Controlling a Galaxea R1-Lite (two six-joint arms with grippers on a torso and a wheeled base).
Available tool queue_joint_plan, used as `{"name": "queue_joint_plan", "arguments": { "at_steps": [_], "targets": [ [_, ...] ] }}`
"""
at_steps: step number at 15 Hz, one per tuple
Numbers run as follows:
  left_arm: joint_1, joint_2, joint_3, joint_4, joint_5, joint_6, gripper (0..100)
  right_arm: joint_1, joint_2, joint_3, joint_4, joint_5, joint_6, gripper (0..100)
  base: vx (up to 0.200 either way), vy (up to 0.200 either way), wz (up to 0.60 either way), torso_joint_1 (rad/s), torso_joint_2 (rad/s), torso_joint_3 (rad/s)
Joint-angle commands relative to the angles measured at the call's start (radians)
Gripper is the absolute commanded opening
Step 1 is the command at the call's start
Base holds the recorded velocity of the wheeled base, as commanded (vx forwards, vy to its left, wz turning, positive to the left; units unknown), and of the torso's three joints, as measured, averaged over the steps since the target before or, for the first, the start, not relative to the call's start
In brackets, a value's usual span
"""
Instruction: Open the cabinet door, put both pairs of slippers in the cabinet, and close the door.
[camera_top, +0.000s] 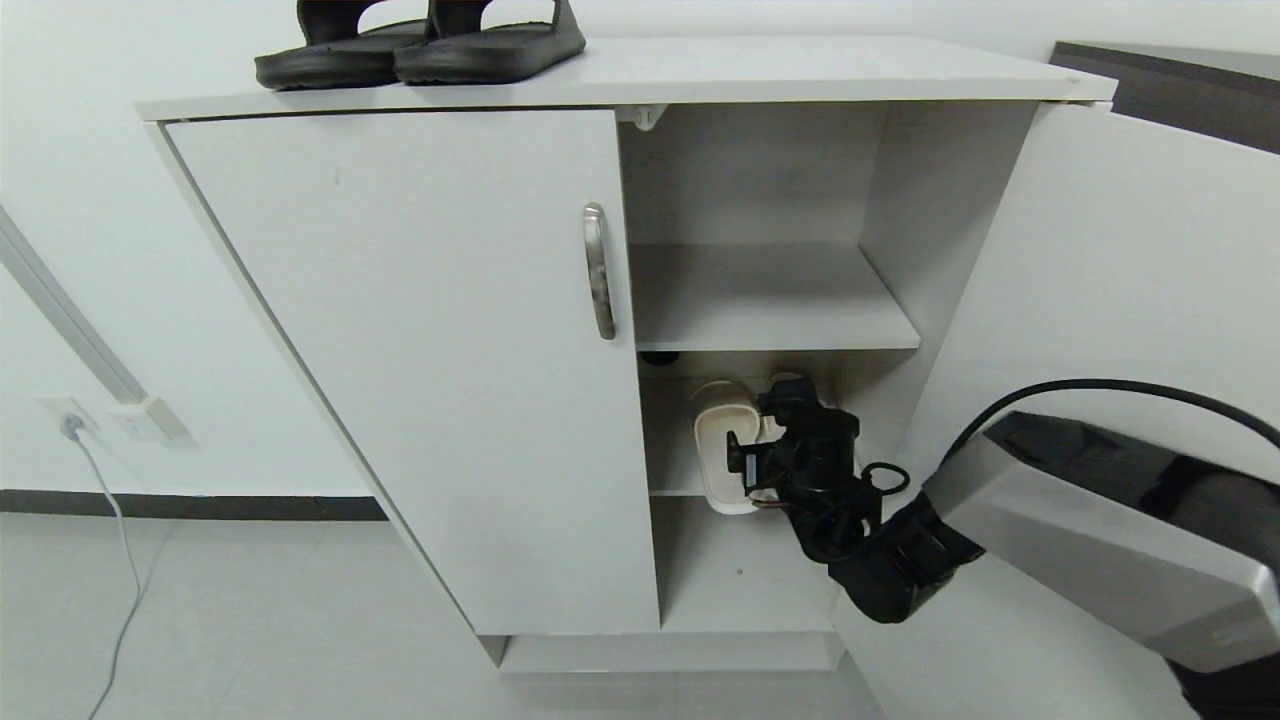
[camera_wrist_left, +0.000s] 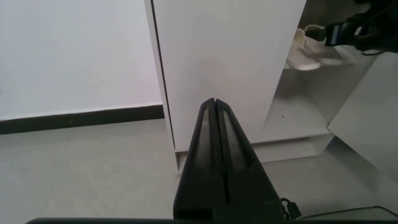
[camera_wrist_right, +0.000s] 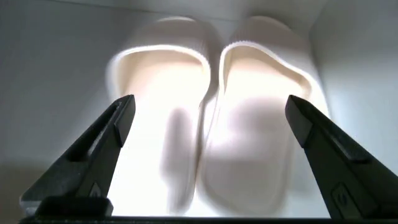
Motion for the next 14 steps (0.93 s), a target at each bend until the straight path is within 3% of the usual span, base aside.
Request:
{"name": "queue_joint_plan", "arguments": {
  "at_steps": [1,2,4,9,14],
  "targets": [
    [0.0,0.001,0.0,0.0,0.0,0.0,0,0.082,-0.218,0.287,-0.117,0.001,0.0,100,0.0,0.0,0.0,0.0,0.0,0.0],
    [0.0,0.001,0.0,-0.001,0.0,0.0,0,0.102,-0.256,0.368,-0.141,0.003,0.0,0,0.0,0.0,0.0,0.0,0.0,0.0],
    [0.0,0.001,0.0,0.0,0.0,0.002,0,0.145,-0.316,0.48,-0.195,0.004,-0.003,0,0.0,0.0,0.0,0.0,0.0,0.0],
    [0.0,0.001,0.0,0.0,-0.001,0.002,0,0.211,-0.374,0.522,-0.2,0.001,-0.042,0,0.0,0.0,0.0,0.0,0.0,0.0],
    [0.0,0.001,0.0,0.0,0.0,0.0,0,0.212,-0.374,0.543,-0.212,0.001,-0.042,0,0.0,0.0,0.0,0.0,0.0,0.0]
  ]
}}
